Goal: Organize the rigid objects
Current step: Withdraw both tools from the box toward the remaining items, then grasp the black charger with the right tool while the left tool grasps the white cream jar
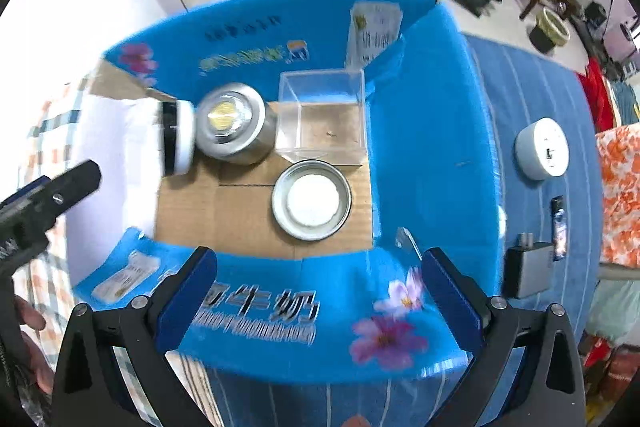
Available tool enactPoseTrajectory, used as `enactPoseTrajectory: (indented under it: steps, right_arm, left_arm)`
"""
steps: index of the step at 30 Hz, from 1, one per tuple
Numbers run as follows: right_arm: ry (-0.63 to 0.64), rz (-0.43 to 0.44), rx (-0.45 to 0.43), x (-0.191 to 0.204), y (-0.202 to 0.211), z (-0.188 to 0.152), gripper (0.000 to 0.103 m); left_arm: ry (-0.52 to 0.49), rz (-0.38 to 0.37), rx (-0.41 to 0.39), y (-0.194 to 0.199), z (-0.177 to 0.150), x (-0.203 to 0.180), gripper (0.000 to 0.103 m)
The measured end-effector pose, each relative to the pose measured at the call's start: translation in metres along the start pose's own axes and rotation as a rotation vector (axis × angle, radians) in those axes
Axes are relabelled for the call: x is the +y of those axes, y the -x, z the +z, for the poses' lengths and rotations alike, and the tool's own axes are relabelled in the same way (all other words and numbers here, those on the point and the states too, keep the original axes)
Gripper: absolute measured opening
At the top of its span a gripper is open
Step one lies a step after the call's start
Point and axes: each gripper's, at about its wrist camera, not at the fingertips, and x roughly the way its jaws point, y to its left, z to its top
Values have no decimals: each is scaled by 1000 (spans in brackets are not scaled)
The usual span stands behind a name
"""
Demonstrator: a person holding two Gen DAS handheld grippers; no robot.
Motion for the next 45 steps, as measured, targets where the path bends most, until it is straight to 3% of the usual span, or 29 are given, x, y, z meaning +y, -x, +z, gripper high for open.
enactPoseTrajectory:
  steps: [15,23,30,35,38,41,44,45]
  right_arm:
    - [66,109,-187,15,124,-44,103]
    - [17,190,-173,-55,150,-63,103]
    - [-134,119,-119,-179,125,-72,103]
    - [-241,90,-66,-263,66,-68,103]
    - [-243,87,13,-281,11,-58,100]
    - [-252,124,89,-282,-33,-52,91]
    - [-240,136,134,-276,-68,-47,89]
    - [-237,142,145,-274,-75,-46,83]
  left_arm:
    - [-8,62,-182,117,-50,-13,103]
    - [-3,72,-210,154,-74,-49,103]
    - [-79,16,-144,125,-91,-141,103]
    - [-123,7,-100,80,-105,-219,103]
    - [-136,71,-76,43,-115,-256,103]
    - [-138,152,-51,17,-119,-267,103]
    - [-130,201,-25,-3,-119,-273,103]
    - [-128,213,-17,-8,-118,-275,103]
